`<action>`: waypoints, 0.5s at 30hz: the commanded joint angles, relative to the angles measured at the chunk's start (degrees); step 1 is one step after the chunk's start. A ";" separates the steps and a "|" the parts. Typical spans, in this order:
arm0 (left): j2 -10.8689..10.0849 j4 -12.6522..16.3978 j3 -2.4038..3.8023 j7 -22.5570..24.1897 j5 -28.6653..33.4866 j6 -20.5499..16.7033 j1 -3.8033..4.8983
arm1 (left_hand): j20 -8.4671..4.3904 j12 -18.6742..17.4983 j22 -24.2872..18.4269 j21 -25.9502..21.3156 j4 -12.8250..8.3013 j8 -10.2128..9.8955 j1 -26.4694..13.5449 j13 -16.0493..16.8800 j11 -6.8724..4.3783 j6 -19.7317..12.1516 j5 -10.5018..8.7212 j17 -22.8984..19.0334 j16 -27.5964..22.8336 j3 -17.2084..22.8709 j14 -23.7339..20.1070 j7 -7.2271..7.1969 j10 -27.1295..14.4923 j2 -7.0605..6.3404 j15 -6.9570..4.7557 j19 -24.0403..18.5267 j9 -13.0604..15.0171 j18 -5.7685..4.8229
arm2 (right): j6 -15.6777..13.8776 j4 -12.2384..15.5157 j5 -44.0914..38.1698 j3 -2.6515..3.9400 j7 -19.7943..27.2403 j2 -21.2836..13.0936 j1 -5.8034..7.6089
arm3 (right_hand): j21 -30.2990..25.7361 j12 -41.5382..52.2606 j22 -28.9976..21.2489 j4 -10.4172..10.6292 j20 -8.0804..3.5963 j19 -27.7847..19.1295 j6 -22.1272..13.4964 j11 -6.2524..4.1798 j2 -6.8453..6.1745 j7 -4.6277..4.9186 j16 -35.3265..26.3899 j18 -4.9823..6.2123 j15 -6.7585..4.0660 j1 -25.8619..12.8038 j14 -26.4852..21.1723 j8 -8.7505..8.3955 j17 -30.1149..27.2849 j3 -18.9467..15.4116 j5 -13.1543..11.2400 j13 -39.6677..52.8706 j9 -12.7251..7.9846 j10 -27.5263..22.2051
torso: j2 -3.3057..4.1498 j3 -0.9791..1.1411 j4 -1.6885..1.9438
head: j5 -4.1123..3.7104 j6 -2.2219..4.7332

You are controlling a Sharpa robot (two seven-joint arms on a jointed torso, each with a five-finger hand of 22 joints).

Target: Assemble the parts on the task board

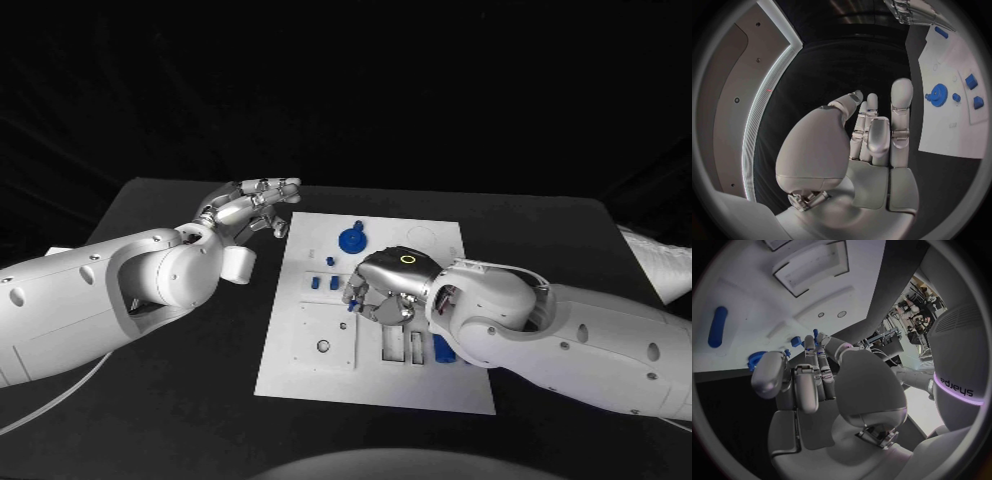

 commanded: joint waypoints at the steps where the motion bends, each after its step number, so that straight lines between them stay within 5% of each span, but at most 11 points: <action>1: 0.11 0.29 0.04 0.35 -0.26 1.03 0.01 | 0.03 0.30 -0.05 -0.03 -0.22 0.01 0.15 0.05 0.02 -0.56 0.19 -0.05 0.23 -0.24 0.11 0.04 -0.40 0.52 0.12 0.34 -0.05 0.63 | 1.63 -0.96 -0.30 -0.11 1.65 0.94 -0.79 | -0.15 0.01 -0.08 -0.02 -0.22 0.14 0.27 -0.03 -0.21 0.03 0.12 0.57 -0.13 0.25 4.13 0.18 5.19 0.27 0.22 0.07 0.08 0.26 | 0.09 -0.04 0.00 | 0.49 -0.27; 15: 0.02 0.37 0.04 0.29 -0.26 1.03 0.02 | 0.05 0.38 -0.11 -0.12 -0.21 0.03 0.09 0.09 0.05 -0.56 0.18 -0.18 0.18 -0.29 0.07 0.05 -0.54 0.50 0.14 0.32 -0.04 0.64 | 2.75 -2.26 -1.08 -0.28 1.53 2.43 -1.61 | -0.16 0.00 -0.11 -0.03 -0.23 0.13 0.23 0.01 -0.25 0.08 0.12 0.57 -0.11 0.25 4.13 0.15 5.18 0.32 0.26 0.06 0.07 0.22 | 0.07 0.13 -0.13 | 1.31 -0.81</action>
